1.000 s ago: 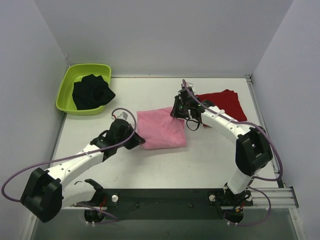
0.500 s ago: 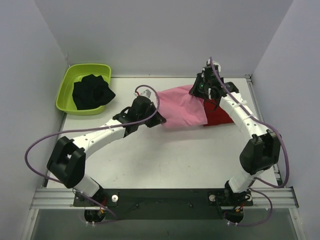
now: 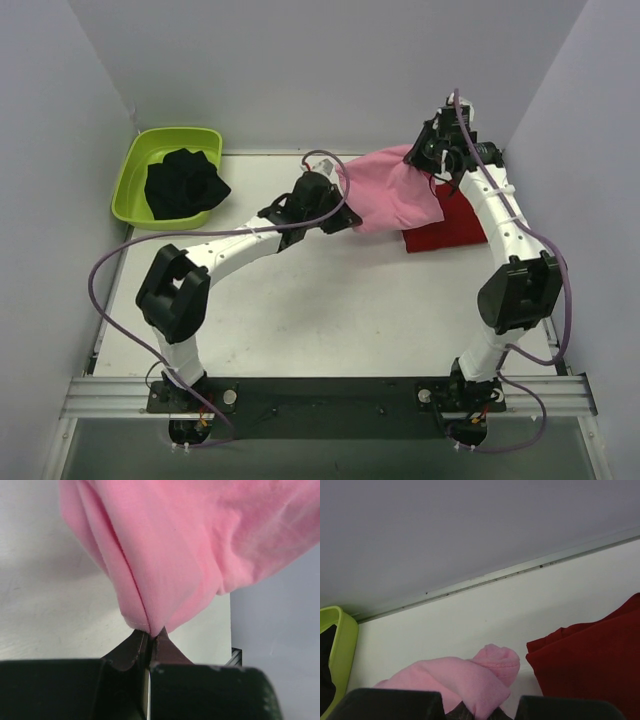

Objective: Fold and stack the t-shirts

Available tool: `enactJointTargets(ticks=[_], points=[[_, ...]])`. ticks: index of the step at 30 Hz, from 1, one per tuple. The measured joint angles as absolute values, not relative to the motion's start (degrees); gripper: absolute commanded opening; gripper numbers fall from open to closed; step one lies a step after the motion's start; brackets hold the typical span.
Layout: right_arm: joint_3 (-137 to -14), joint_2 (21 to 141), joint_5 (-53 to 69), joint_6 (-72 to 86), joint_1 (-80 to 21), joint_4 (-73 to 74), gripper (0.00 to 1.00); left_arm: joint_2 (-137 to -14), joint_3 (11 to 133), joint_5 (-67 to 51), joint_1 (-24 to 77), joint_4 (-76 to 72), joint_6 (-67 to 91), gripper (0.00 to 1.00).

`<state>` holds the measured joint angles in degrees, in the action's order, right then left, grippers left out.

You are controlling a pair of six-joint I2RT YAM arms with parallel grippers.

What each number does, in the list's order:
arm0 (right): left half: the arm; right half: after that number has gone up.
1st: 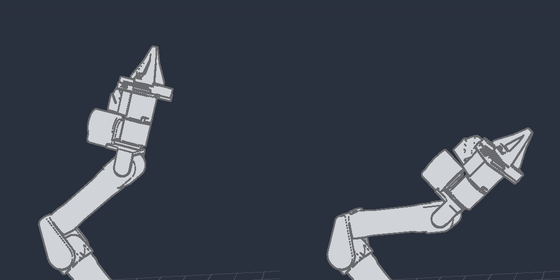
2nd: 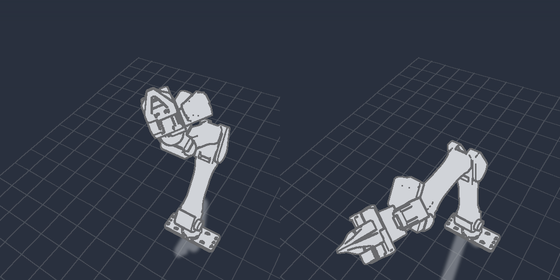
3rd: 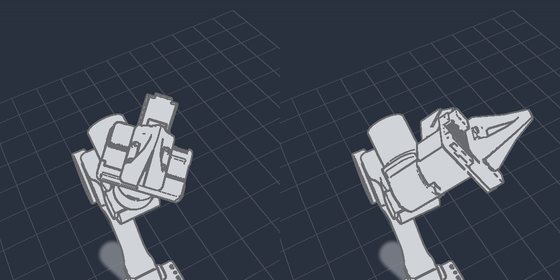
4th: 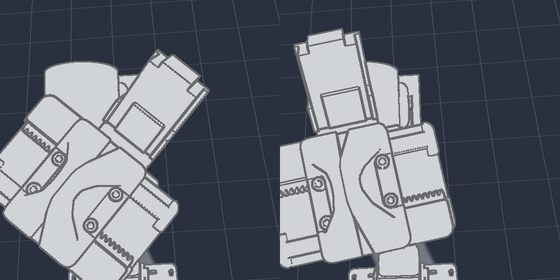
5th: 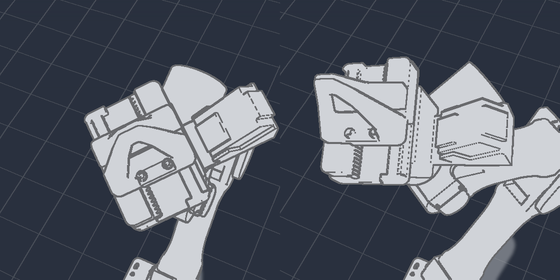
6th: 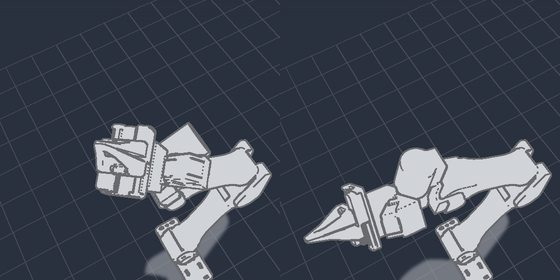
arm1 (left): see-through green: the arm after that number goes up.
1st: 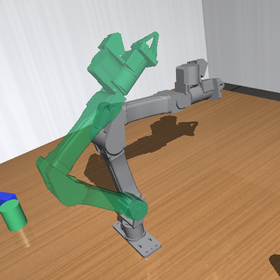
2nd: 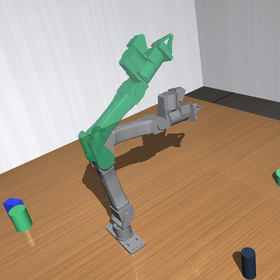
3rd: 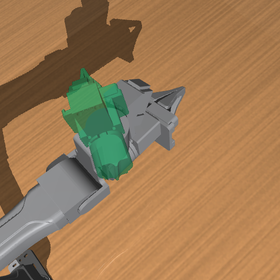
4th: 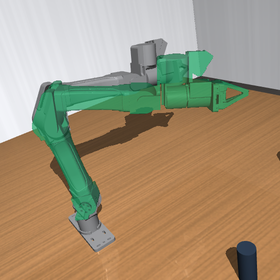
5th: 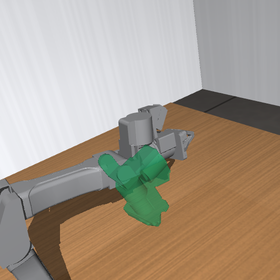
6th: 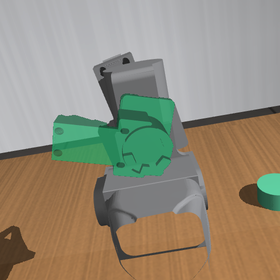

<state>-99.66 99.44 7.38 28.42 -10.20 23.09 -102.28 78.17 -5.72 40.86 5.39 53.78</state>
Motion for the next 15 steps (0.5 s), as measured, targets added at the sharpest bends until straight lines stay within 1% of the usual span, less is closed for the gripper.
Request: enactJointTargets(ticks=[8,15], points=[[-105.6,104.7,7.5,28.1,-6.1,24.2,0.0,-114.6,91.2,-9.1,42.5,2.3,53.8,0.0],[-105.3,104.9,5.9,26.6,-2.4,24.2,0.0,-124.6,103.1,-11.8,43.9,2.5,53.6,0.0]])
